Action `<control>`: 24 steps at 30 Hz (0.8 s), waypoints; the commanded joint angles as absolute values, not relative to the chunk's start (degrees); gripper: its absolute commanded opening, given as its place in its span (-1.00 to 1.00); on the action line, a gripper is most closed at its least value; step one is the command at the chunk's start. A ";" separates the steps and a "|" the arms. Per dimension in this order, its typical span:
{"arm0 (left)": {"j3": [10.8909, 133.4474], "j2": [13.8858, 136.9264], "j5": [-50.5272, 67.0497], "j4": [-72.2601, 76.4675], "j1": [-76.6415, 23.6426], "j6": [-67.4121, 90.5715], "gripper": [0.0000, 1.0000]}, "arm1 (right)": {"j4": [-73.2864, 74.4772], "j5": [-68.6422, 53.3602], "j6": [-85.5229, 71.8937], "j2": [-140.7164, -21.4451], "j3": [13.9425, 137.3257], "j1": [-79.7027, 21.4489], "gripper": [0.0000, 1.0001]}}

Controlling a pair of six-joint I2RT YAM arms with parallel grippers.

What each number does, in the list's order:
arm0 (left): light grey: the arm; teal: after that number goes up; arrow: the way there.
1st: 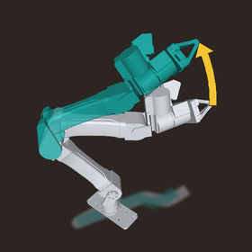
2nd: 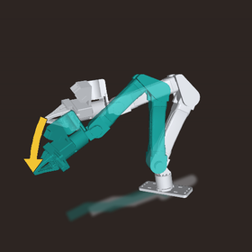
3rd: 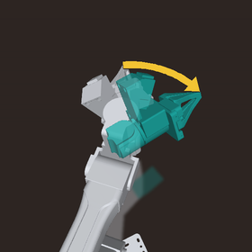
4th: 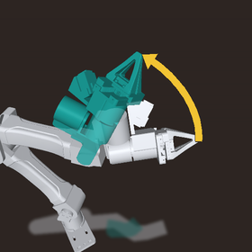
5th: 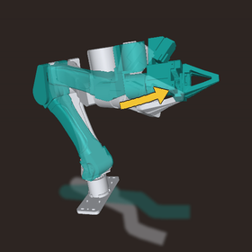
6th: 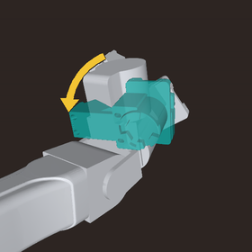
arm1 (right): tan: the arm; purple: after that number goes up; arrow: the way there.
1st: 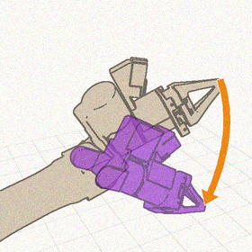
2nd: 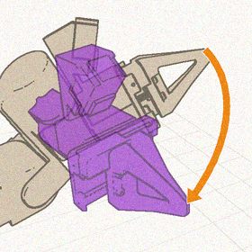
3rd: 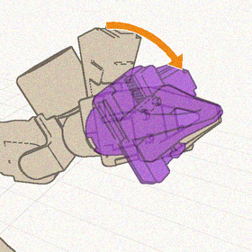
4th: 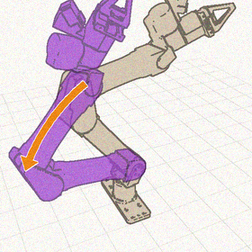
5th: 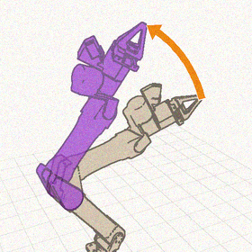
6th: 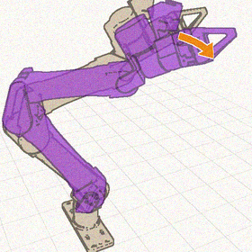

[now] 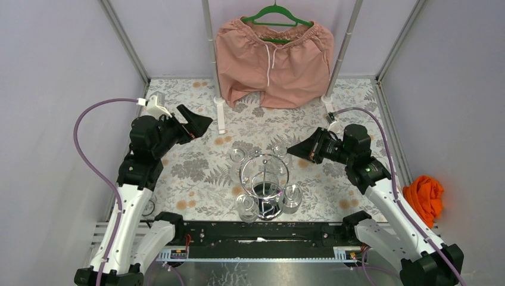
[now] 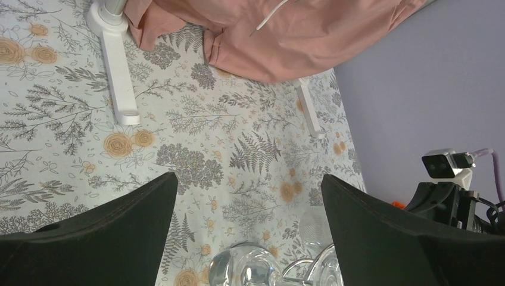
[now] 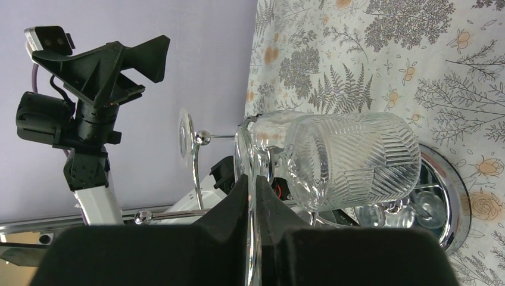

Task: Take the wine glass off the wine glass rack

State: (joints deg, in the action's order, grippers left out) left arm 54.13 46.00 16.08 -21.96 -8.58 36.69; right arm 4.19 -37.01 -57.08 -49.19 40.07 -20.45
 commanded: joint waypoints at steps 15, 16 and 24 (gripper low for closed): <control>52.91 46.03 15.50 -21.62 -8.70 35.61 0.97 | 5.11 -38.14 -57.40 -48.04 39.49 -21.15 -0.37; 52.91 46.04 15.50 -21.62 -8.70 35.62 0.97 | 4.88 -38.14 -57.46 -48.26 39.43 -21.18 -0.37; 52.82 45.97 15.15 -21.63 -8.70 35.42 0.97 | 3.94 -38.45 -57.55 -50.16 39.47 -21.46 -0.59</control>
